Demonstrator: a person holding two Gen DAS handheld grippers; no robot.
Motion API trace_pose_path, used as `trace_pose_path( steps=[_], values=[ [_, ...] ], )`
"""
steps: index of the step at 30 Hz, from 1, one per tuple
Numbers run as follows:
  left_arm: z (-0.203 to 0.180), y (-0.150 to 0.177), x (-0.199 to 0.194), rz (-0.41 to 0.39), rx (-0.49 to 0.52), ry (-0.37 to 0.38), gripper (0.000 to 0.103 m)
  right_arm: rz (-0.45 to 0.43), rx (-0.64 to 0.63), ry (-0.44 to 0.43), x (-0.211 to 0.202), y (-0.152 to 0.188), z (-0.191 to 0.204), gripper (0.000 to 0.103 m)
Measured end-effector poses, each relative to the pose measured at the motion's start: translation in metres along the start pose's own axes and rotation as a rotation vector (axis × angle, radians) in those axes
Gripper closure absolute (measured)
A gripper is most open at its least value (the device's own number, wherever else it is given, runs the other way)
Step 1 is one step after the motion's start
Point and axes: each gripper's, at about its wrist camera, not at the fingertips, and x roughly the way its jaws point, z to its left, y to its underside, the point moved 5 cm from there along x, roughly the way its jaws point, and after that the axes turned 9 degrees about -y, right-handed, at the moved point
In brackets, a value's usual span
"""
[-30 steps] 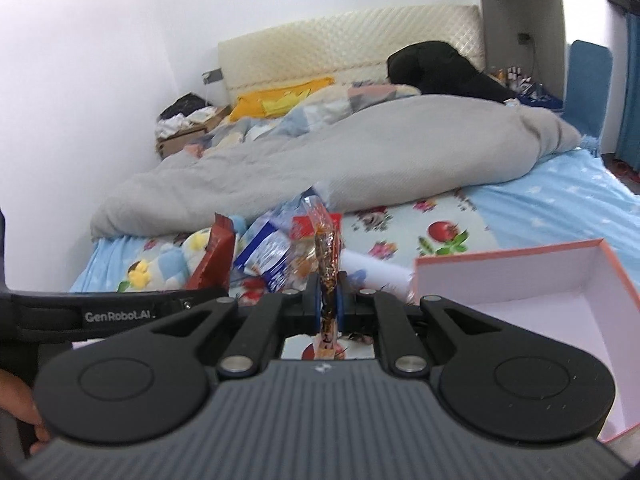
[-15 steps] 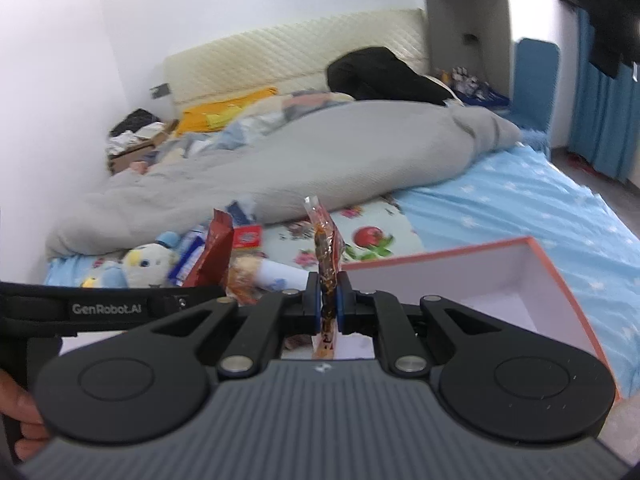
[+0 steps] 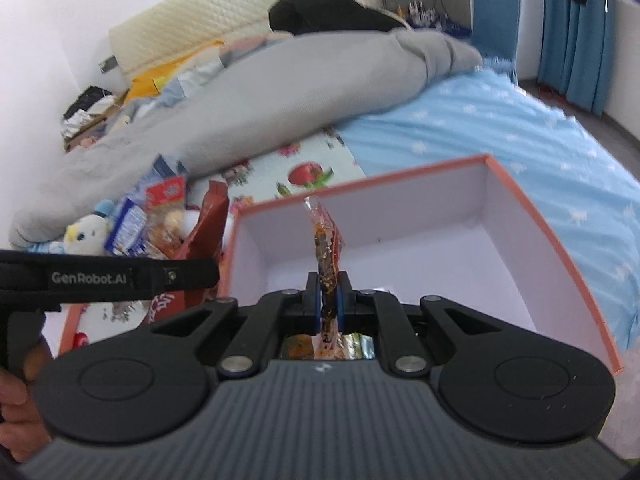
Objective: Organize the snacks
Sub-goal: 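Carry both packets over the box and open both tools to drop them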
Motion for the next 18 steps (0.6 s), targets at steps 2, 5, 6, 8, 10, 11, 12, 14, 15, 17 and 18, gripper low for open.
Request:
trace_pose_path(
  steps=[2,5,6,8,10,11,12,14,15,17,18],
  values=[
    [-0.003,0.000,0.015,0.028,0.007,-0.009,0.062,0.018,0.017,-0.001,0.009,0.001,-0.010,0.092],
    [-0.007,-0.002,0.034,0.059,0.014,-0.018,0.062,0.044,0.032,0.001,0.022,0.001,-0.025,0.092],
    [-0.009,-0.003,0.040,0.065,0.024,-0.022,0.062,0.051,0.035,0.001,0.025,0.002,-0.029,0.092],
    [-0.011,-0.004,0.049,0.074,0.031,-0.029,0.062,0.074,0.046,-0.006,0.033,0.004,-0.038,0.092],
    [-0.014,-0.005,0.056,0.085,0.030,-0.026,0.062,0.085,0.071,-0.007,0.037,0.007,-0.045,0.092],
    [-0.014,-0.005,0.058,0.089,0.029,-0.026,0.062,0.092,0.081,-0.010,0.039,0.009,-0.047,0.091],
    [-0.015,-0.005,0.061,0.091,0.030,-0.028,0.062,0.097,0.085,-0.013,0.040,0.010,-0.049,0.090],
    [-0.017,-0.005,0.064,0.095,0.039,-0.032,0.061,0.108,0.086,-0.006,0.041,0.012,-0.050,0.089],
    [-0.019,-0.005,0.063,0.097,0.056,-0.031,0.058,0.117,0.090,0.000,0.041,0.013,-0.051,0.089],
    [-0.022,-0.003,0.058,0.089,0.080,-0.038,0.046,0.116,0.098,-0.019,0.037,0.013,-0.050,0.085],
    [-0.022,-0.002,0.054,0.080,0.084,-0.042,0.037,0.114,0.101,-0.021,0.035,0.012,-0.050,0.082]
  ],
)
